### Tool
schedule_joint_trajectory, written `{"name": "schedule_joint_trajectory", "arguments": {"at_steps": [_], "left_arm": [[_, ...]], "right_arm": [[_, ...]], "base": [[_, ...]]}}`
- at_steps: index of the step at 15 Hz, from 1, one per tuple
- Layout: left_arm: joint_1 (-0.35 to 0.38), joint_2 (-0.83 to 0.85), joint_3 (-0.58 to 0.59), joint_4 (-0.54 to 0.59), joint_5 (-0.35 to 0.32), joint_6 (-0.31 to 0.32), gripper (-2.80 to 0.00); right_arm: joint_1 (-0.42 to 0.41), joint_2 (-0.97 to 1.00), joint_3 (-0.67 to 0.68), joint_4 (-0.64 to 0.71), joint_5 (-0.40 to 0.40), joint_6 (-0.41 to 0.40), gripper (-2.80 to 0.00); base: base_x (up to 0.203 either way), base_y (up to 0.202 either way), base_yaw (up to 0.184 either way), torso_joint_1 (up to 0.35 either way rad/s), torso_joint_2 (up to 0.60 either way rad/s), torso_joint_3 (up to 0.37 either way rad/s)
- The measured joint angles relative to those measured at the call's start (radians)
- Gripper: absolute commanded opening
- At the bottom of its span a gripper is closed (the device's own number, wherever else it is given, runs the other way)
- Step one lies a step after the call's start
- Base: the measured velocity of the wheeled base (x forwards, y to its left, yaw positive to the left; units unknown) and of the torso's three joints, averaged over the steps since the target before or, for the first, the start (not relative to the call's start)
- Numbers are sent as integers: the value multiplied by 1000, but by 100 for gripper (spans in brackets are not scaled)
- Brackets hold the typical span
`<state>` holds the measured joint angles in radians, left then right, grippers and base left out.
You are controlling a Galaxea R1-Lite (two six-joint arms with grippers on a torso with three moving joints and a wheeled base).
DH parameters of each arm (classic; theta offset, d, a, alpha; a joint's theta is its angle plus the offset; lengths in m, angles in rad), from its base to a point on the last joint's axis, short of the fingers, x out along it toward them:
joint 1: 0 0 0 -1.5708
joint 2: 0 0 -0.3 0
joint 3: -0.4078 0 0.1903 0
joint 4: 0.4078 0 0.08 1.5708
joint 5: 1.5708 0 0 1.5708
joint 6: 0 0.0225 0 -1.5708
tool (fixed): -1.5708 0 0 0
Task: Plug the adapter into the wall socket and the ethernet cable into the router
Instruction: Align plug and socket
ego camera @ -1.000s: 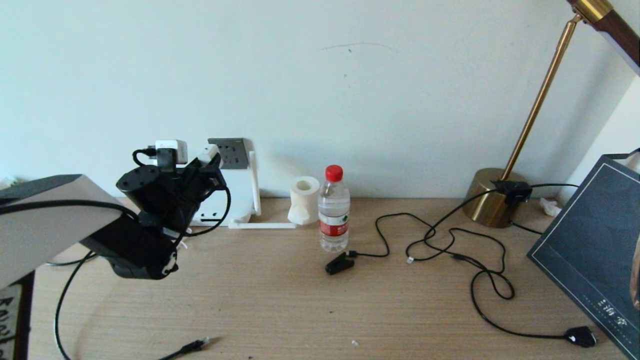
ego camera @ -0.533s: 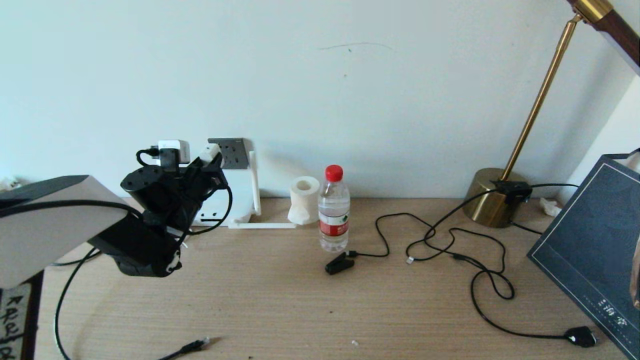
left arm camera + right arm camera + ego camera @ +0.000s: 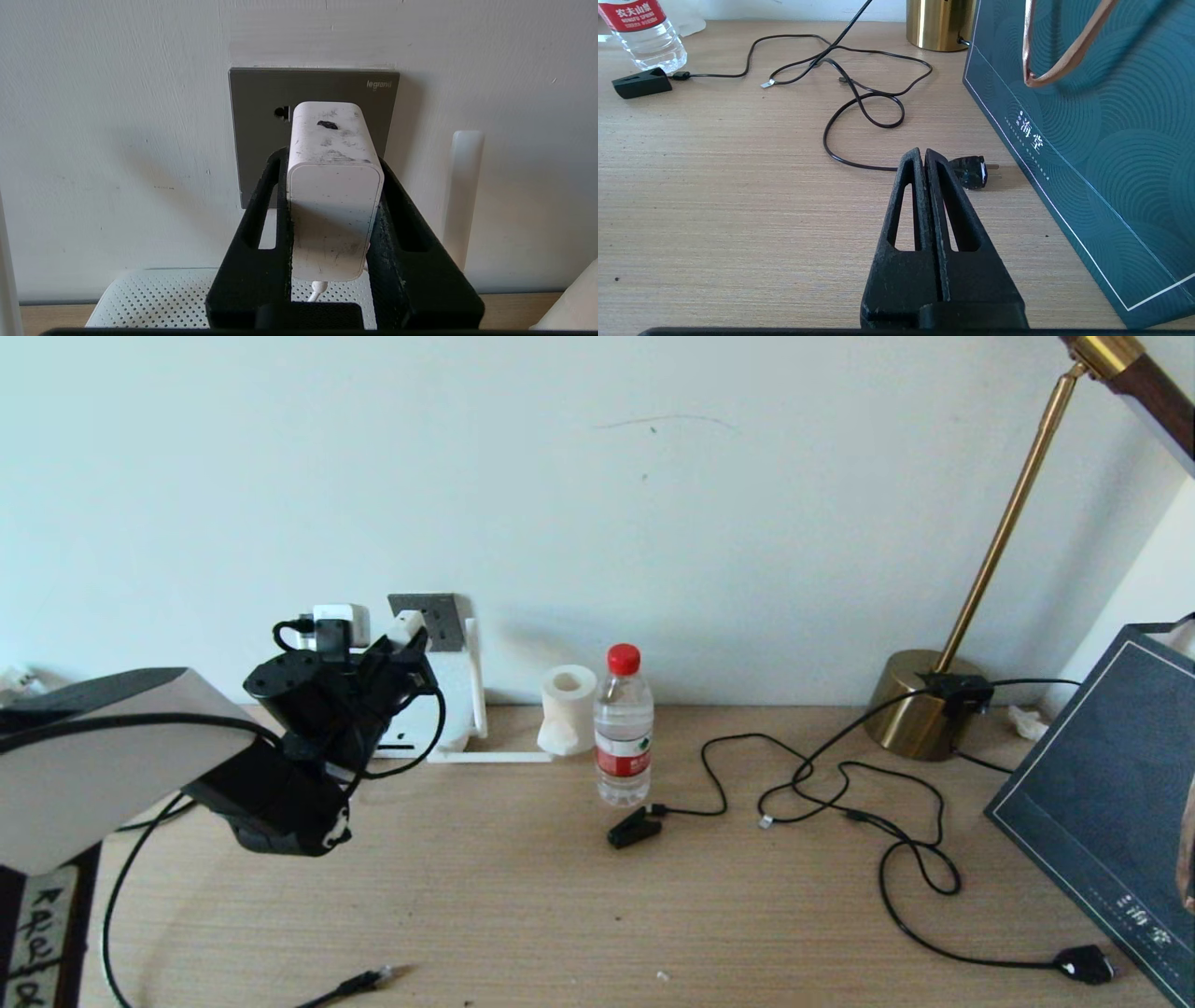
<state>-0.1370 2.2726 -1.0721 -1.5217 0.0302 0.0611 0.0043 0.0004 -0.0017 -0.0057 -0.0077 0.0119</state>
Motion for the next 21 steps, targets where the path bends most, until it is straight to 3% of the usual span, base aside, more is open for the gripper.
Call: {"name": "schedule_joint_trajectory", "arguments": {"at_steps": [21], "left_arm": [[3,30,-19,1,9,0,-280]], "right_arm": [[0,0,0,0,0,0,-280]], "base": [[0,0,0,0,0,0]]}}
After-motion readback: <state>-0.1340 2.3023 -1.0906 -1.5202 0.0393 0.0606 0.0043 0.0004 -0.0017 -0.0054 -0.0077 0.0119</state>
